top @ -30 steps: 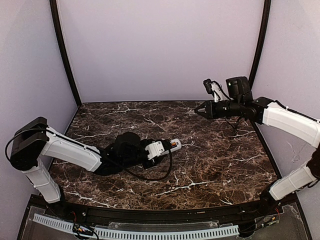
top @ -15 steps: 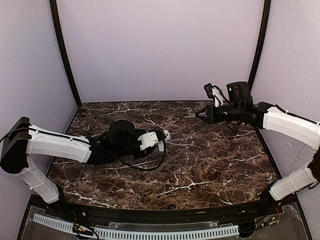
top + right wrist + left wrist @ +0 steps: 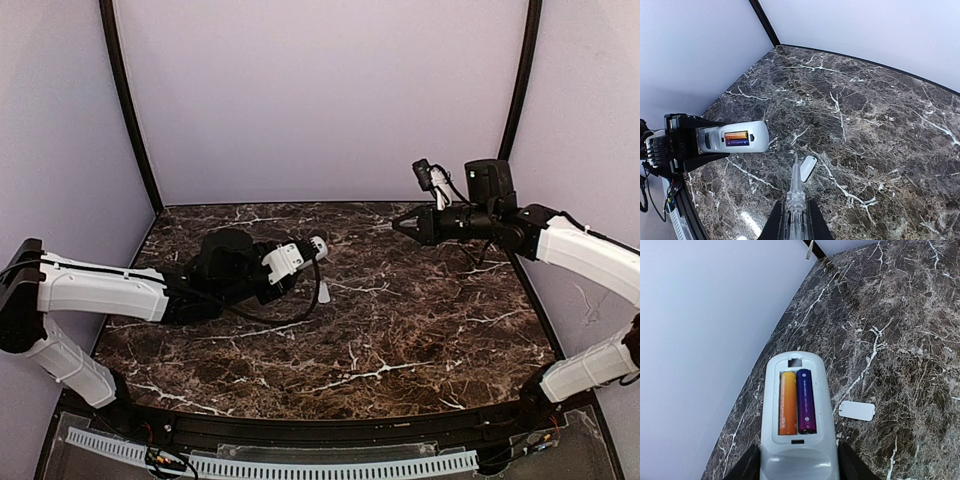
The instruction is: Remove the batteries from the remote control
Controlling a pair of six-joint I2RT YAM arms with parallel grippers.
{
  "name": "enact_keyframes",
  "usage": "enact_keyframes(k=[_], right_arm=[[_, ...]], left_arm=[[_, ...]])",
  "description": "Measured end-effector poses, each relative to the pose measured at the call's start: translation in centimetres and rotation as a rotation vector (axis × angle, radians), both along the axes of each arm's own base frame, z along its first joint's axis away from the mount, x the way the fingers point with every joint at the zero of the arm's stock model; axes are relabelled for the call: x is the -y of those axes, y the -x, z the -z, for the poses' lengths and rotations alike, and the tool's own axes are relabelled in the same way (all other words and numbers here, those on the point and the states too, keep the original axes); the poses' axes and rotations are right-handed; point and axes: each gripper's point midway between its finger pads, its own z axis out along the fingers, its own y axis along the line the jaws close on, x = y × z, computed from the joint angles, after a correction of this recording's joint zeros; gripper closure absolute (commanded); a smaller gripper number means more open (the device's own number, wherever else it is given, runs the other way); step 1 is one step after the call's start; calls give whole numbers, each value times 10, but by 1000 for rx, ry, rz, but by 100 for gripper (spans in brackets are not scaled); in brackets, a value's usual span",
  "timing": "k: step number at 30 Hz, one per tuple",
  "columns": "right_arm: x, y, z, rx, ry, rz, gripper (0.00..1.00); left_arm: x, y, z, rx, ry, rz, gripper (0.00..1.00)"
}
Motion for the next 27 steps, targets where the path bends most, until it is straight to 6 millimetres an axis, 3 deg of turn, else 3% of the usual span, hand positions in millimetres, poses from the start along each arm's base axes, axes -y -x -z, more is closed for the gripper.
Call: enact_keyframes(k=[12, 27], right_arm=[[-18, 15, -23, 61, -77, -119, 100], [-43, 43, -12, -24, -60, -118, 100]], left_arm=[[0, 4, -4, -12, 21, 15, 100], [22, 33, -9, -105, 114, 196, 100]])
